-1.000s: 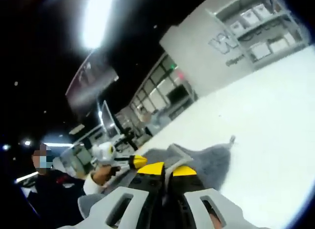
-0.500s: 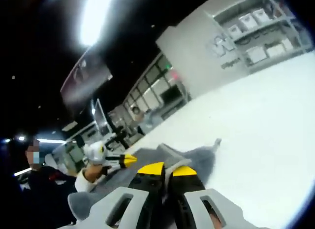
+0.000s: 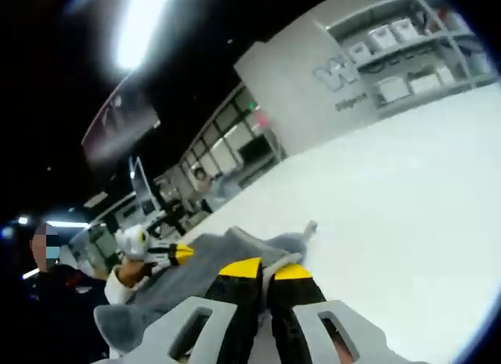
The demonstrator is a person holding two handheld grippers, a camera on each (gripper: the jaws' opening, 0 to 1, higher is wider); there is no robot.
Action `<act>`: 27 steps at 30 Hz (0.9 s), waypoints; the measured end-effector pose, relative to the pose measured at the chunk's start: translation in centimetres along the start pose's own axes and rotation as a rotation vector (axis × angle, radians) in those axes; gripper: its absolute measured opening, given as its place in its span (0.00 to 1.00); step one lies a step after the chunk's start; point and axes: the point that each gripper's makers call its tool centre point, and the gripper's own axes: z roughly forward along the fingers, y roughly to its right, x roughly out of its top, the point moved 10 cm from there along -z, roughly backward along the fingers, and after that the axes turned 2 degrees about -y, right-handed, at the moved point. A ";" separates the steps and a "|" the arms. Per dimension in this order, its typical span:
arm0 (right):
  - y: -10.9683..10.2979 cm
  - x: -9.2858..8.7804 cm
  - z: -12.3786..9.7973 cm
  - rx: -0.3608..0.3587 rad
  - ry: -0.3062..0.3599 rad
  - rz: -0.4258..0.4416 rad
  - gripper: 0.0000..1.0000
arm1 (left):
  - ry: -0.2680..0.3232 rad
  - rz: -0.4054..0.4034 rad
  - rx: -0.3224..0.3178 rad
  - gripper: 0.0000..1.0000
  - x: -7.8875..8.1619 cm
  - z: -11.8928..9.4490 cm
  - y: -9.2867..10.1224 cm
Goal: Open the folded towel by lifting each exposed corner and separating the folded layers until the towel lies flat within the target outline without major curled edges
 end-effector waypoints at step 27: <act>1.0 -1.7 -2.3 -0.255 -0.081 -0.299 0.00 | 0.005 0.033 0.006 0.01 -0.1 1.3 -2.7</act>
